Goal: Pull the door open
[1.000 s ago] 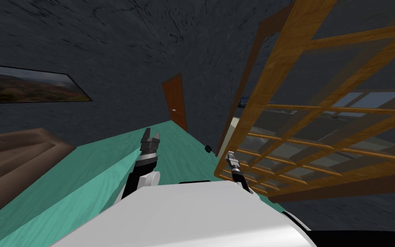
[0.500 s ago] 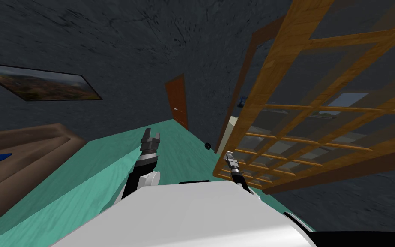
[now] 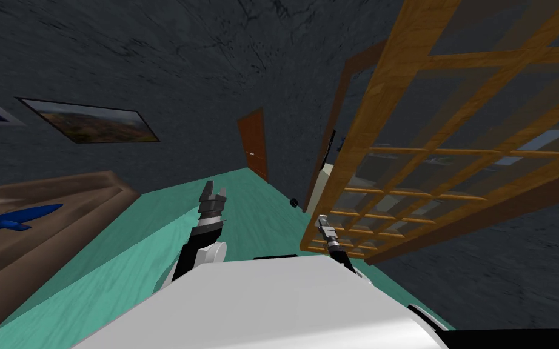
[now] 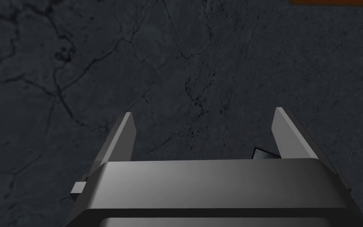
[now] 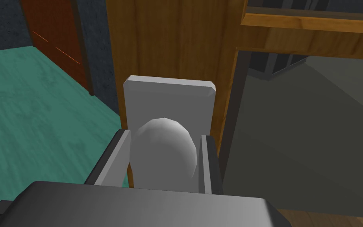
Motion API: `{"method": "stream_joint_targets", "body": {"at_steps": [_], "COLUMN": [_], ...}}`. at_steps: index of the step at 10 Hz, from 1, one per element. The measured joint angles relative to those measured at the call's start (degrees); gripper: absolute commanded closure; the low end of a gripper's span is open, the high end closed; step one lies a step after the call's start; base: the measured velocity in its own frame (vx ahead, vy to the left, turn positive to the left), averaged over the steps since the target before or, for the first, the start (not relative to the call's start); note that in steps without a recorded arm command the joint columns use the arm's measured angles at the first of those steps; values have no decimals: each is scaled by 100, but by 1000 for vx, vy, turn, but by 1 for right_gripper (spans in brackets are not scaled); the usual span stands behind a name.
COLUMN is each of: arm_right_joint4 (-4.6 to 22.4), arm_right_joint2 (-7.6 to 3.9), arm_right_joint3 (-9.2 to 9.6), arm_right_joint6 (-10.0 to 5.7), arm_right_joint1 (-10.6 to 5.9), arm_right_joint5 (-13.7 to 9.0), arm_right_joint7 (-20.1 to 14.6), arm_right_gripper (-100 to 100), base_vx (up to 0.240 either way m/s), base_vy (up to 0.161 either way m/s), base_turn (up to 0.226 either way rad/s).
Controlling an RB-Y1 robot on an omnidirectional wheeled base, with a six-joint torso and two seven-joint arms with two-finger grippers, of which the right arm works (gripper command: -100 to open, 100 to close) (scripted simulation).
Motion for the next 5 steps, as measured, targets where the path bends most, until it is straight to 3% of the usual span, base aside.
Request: {"method": "stream_joint_targets", "body": {"at_steps": [2, 5], "arm_right_joint4": [-21, 8], "arm_right_joint2": [-44, -209], "arm_right_joint3": [60, 255], "arm_right_joint6": [-18, -272], "arm_right_joint1": [61, 154], "arm_right_joint5": [27, 133], "arm_right_joint7": [-44, -259], "arm_right_gripper": [100, 100], "base_vx": [-164, -214], "base_vy": [-33, -57], "base_turn": [93, 110]}}
